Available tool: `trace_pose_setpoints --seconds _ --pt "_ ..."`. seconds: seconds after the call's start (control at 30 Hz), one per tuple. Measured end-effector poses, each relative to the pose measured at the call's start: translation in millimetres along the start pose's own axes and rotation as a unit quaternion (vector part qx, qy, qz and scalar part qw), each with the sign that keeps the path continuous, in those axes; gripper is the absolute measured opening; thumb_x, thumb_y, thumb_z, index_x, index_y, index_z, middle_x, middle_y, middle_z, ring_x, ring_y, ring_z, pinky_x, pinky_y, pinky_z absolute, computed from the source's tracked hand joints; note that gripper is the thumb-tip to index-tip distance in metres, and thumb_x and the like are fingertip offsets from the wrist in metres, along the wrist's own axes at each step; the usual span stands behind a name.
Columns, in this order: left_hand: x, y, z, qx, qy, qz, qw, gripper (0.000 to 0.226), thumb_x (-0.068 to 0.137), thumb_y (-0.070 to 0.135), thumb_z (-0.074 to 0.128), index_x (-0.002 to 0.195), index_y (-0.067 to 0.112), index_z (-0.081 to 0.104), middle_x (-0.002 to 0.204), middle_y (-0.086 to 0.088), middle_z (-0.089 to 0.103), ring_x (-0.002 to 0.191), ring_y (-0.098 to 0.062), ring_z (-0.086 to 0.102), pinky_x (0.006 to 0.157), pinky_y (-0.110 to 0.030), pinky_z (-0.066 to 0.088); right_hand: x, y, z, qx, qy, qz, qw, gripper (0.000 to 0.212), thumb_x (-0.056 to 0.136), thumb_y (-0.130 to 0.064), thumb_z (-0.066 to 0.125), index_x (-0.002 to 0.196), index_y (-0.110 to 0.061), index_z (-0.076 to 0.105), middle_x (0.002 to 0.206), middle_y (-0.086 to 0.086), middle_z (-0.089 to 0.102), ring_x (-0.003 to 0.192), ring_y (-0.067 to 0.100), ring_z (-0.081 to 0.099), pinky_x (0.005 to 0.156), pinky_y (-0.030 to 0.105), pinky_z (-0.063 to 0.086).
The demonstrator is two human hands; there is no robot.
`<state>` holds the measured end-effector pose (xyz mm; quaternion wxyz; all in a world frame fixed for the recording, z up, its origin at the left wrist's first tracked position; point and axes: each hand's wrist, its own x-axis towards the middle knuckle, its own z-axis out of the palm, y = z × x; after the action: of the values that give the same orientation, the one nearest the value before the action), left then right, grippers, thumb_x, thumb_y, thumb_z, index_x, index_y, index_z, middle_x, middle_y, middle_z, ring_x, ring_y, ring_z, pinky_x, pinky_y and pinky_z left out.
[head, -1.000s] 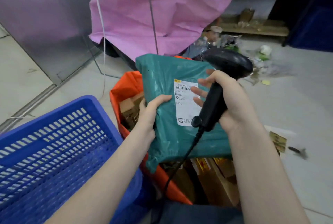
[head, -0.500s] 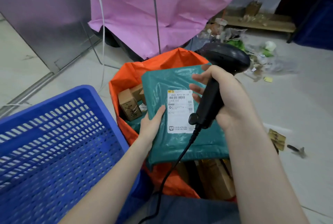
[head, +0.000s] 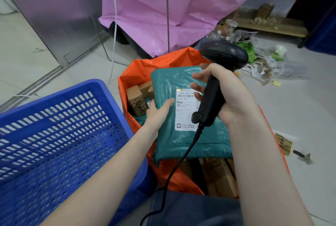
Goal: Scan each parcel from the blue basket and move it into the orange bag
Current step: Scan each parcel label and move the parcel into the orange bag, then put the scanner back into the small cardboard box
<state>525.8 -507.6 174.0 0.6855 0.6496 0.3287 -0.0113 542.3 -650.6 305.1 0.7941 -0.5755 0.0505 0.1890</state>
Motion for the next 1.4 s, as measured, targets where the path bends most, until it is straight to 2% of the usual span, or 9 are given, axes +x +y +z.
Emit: trace_pose_setpoints --seconds 0.23,0.37,0.47,0.57,0.9,1.0,1.1,1.27,1.4 --pt "-15.9 34.3 -20.5 0.007 0.025 0.057 0.998 0.085 0.074 0.062 0.059 0.147 0.03 0.031 0.15 0.005 0.034 0.132 -0.016 0.039 0.095 -0.028 0.034 -5.7 0.9 29.2 -0.006 -0.06 -0.011 0.998 0.013 0.083 -0.007 0.057 0.096 -0.01 0.059 0.081 0.006 0.067 0.061 0.016 0.066 0.062 0.025 0.05" --pt "-48.8 61.3 -45.9 0.004 0.003 0.093 0.996 0.05 0.089 0.05 0.053 0.134 0.027 0.051 0.13 0.013 0.053 0.103 0.005 0.051 0.074 -0.011 0.037 -14.7 2.8 51.6 -0.019 -0.107 -0.017 0.994 0.007 0.087 -0.012 0.058 0.094 -0.012 0.059 0.078 0.005 0.069 0.063 0.018 0.066 0.063 0.025 0.05" --pt "-79.6 75.4 -67.1 -0.002 -0.04 0.115 0.993 0.019 0.095 0.046 0.043 0.099 0.036 0.059 0.094 0.021 0.067 0.096 0.008 0.058 0.087 -0.017 0.035 -25.9 4.1 73.0 -0.001 -0.133 -0.019 0.991 0.003 0.089 -0.014 0.059 0.088 -0.013 0.061 0.082 0.009 0.068 0.071 0.021 0.064 0.065 0.028 0.049" --pt "-109.2 84.6 -88.7 -0.019 -0.052 0.132 0.99 0.039 0.088 0.055 0.048 0.115 0.028 0.06 0.115 0.005 0.065 0.112 -0.008 0.057 0.109 -0.037 0.031 -41.5 7.7 99.5 0.021 -0.17 -0.016 0.985 0.008 0.091 -0.018 0.058 0.094 -0.012 0.061 0.089 0.012 0.065 0.071 0.022 0.061 0.059 0.028 0.05" --pt "-182.8 93.9 -180.1 -0.008 -0.079 0.273 0.959 0.034 0.103 0.035 0.028 0.077 0.027 0.049 0.079 0.008 0.048 0.063 -0.001 0.054 0.059 -0.012 0.042 -92.1 28.3 200.9 -0.053 -0.234 -0.07 0.968 0.029 0.084 -0.037 0.066 0.108 -0.021 0.063 0.076 -0.005 0.064 0.068 0.01 0.065 0.049 0.02 0.048" --pt "-198.6 93.1 -210.3 0.042 -0.017 0.27 0.962 0.012 0.095 0.041 0.047 0.096 0.039 0.059 0.087 0.009 0.065 0.067 -0.005 0.07 0.064 -0.023 0.055 -105.5 40.2 231.3 -0.101 -0.275 -0.056 0.954 0.04 0.086 -0.047 0.06 0.118 -0.023 0.06 0.082 -0.008 0.062 0.076 0.007 0.063 0.044 0.018 0.041" --pt "-218.7 86.7 -243.7 0.062 0.059 0.29 0.953 0.034 0.089 0.037 0.06 0.12 0.033 0.046 0.085 0.007 0.06 0.061 -0.008 0.062 0.06 -0.02 0.048 -122.8 52.6 259.6 -0.108 -0.358 -0.035 0.927 0.037 0.09 -0.047 0.052 0.11 -0.016 0.053 0.074 0.0 0.055 0.06 0.013 0.058 0.041 0.024 0.038" --pt "-245.1 67.3 -301.8 0.049 0.195 0.352 0.914 0.044 0.085 0.02 0.068 0.116 0.038 0.042 0.066 0.014 0.06 0.047 -0.003 0.05 0.047 -0.017 0.042 -145.6 83.0 301.5 -0.157 -0.455 -0.049 0.875 0.059 0.078 -0.06 0.056 0.124 -0.023 0.056 0.116 -0.003 0.065 0.117 0.018 0.056 0.093 0.044 0.046" --pt "-264.0 48.7 -350.0 0.029 0.274 0.349 0.896 0.029 0.089 0.018 0.065 0.111 0.031 0.052 0.072 0.005 0.066 0.04 -0.013 0.051 0.04 -0.018 0.04 -167.5 106.7 325.3 -0.216 -0.505 -0.05 0.834 0.057 0.08 -0.059 0.051 0.13 -0.031 0.052 0.126 -0.01 0.062 0.12 0.011 0.054 0.104 0.047 0.04"
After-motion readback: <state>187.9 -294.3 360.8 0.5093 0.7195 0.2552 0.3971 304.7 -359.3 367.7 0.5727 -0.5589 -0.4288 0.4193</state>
